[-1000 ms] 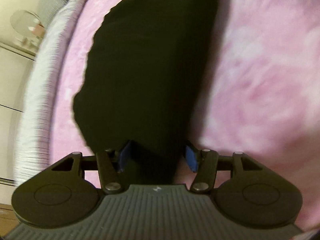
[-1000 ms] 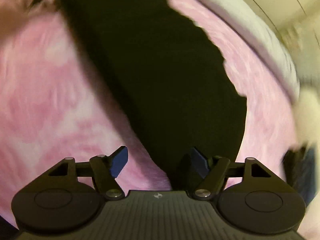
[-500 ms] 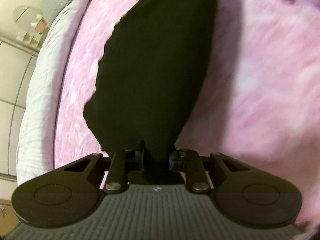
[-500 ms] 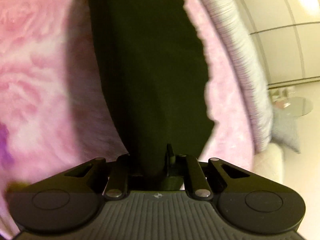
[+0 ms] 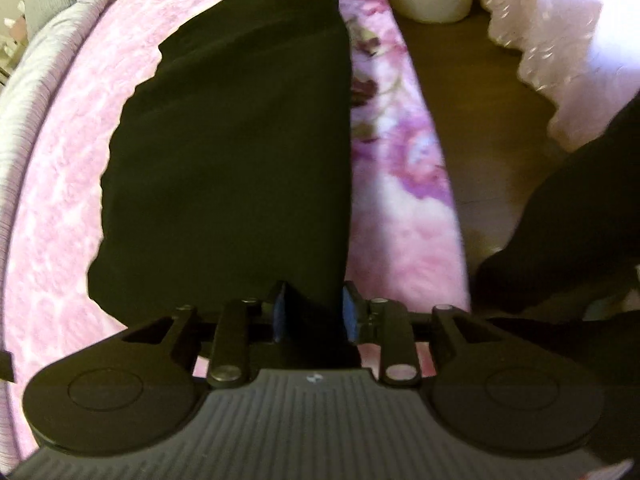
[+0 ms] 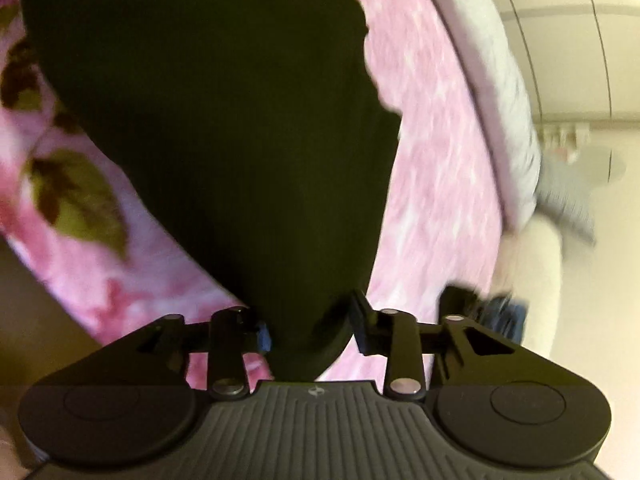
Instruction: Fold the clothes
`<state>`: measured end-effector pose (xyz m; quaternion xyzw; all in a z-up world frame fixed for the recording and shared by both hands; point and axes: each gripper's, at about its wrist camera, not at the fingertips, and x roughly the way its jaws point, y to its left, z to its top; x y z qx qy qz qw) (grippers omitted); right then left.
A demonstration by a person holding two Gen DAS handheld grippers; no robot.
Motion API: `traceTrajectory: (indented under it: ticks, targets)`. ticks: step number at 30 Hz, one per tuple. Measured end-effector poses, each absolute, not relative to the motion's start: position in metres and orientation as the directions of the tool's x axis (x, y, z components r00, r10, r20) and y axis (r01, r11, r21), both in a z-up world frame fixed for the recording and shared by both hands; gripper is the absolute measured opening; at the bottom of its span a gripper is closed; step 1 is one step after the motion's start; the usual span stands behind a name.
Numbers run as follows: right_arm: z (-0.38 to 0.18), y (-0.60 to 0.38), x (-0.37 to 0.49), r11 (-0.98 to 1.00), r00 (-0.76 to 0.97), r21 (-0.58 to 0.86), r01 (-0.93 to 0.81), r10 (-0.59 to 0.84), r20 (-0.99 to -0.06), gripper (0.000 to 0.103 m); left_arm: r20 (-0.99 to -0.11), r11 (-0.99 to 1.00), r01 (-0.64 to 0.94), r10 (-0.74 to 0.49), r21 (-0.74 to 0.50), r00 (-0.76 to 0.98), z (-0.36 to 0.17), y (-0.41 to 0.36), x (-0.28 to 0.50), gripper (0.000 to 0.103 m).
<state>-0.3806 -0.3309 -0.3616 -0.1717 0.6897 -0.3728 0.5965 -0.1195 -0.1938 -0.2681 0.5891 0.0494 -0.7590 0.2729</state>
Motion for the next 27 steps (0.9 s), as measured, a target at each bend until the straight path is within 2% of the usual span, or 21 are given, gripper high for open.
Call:
traceTrajectory:
  ticks: [2, 5, 7, 9, 15, 17, 20, 23, 24, 26, 27]
  targets:
    - [-0.36, -0.319, -0.378, 0.655, -0.253, -0.707, 0.267, -0.66, -0.707, 0.046, -0.919, -0.857, 0.442, -0.363, 0.263, -0.156, -0.259, -0.188, -0.101, 0.026]
    - [-0.354, -0.297, -0.369, 0.629, -0.285, -0.687, 0.364, -0.627, -0.725, 0.048, -0.901, -0.852, 0.392, -0.418, 0.346, -0.112, -0.253, -0.193, -0.068, 0.033]
    - [-0.347, -0.275, -0.354, 0.619, -0.264, -0.658, 0.429, -0.611, -0.747, 0.051, -0.87, -0.834, 0.336, -0.487, 0.437, -0.074, -0.256, -0.199, -0.044, 0.056]
    - [-0.338, -0.249, -0.33, 0.604, -0.229, -0.623, 0.497, -0.602, -0.765, 0.056, -0.83, -0.819, 0.232, -0.553, 0.524, -0.077, -0.268, -0.207, -0.023, 0.065]
    - [-0.312, -0.21, -0.229, 0.566, -0.109, -0.478, 0.671, -0.563, -0.819, 0.07, -0.753, -0.742, -0.158, -0.61, 0.652, -0.246, -0.331, -0.234, 0.018, 0.066]
    - [-0.309, -0.194, -0.192, 0.564, -0.091, -0.458, 0.687, -0.559, -0.824, 0.07, -0.731, -0.687, -0.256, -0.605, 0.68, -0.316, -0.349, -0.24, 0.028, 0.066]
    - [-0.314, -0.17, -0.143, 0.57, -0.075, -0.448, 0.689, -0.558, -0.826, 0.073, -0.709, -0.622, -0.344, -0.578, 0.703, -0.404, -0.366, -0.249, 0.04, 0.067]
    - [-0.322, -0.16, -0.114, 0.562, -0.076, -0.429, 0.707, -0.543, -0.836, 0.075, -0.685, -0.554, -0.407, -0.541, 0.726, -0.488, -0.376, -0.254, 0.047, 0.079]
    - [-0.325, -0.161, -0.108, 0.559, -0.079, -0.424, 0.712, -0.537, -0.84, 0.077, -0.682, -0.541, -0.418, -0.527, 0.729, -0.508, -0.377, -0.257, 0.049, 0.086]
    - [-0.328, -0.159, -0.097, 0.554, -0.076, -0.431, 0.712, -0.55, -0.832, 0.079, -0.685, -0.546, -0.421, -0.501, 0.724, -0.529, -0.376, -0.267, 0.049, 0.087]
    - [-0.329, -0.157, -0.092, 0.551, -0.074, -0.435, 0.712, -0.558, -0.827, 0.082, -0.685, -0.558, -0.407, -0.501, 0.723, -0.529, -0.375, -0.274, 0.046, 0.084]
